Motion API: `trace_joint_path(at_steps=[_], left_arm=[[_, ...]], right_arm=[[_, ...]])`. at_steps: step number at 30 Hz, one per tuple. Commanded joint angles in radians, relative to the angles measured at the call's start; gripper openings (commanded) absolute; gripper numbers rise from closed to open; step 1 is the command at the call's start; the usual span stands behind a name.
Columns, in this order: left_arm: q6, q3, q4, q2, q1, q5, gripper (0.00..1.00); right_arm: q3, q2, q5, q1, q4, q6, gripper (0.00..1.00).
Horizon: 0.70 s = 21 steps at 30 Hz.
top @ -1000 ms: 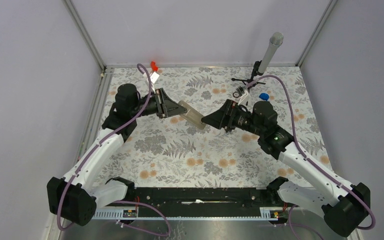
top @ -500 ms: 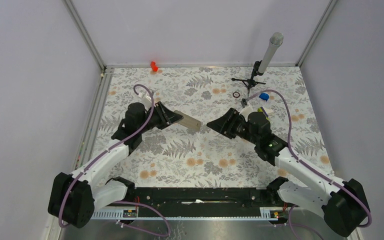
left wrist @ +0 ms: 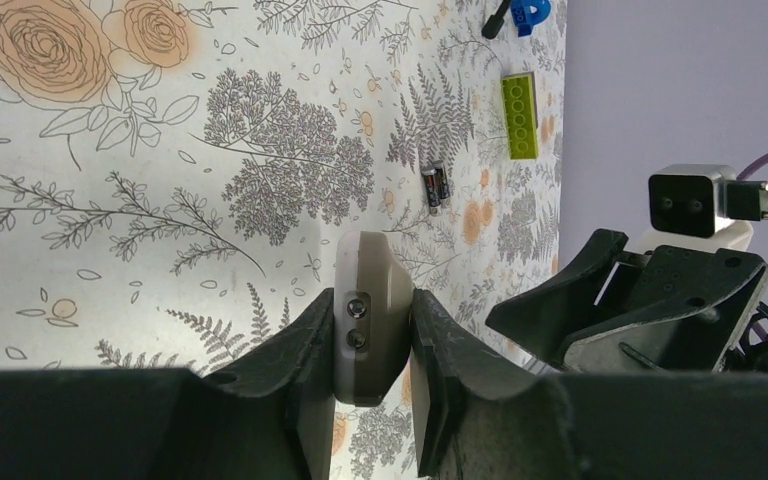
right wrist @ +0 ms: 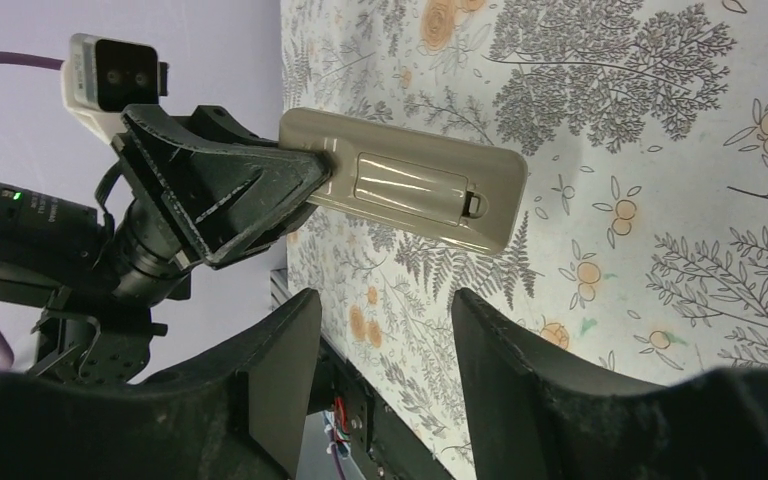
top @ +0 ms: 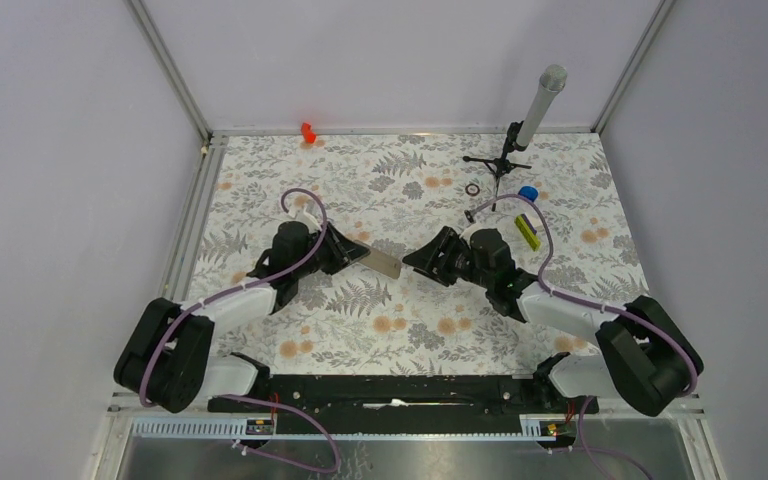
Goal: Load the batteries into the remote control
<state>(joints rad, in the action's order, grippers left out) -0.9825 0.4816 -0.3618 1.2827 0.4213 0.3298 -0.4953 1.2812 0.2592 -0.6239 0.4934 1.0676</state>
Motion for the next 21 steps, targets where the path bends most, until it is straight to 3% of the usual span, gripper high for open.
trace_joint_path(at_steps=[1,10,16,21], left_arm=[[0.019,-0.024,-0.151,0.041,0.004,0.006,0.00],[0.099,-0.016,-0.113,0.086,0.010,0.040,0.00],[0.143,0.026,0.035,0.079,0.020,-0.015,0.00],[0.159,0.038,0.069,0.099,0.026,-0.036,0.00]], right_arm=[[-0.028,0.073,0.014,-0.005,0.113,0.006,0.60],[-0.047,0.224,0.027,-0.007,0.215,0.030,0.48],[-0.084,0.310,0.055,-0.011,0.240,0.045,0.45],[-0.096,0.357,0.057,-0.019,0.232,0.052,0.45]])
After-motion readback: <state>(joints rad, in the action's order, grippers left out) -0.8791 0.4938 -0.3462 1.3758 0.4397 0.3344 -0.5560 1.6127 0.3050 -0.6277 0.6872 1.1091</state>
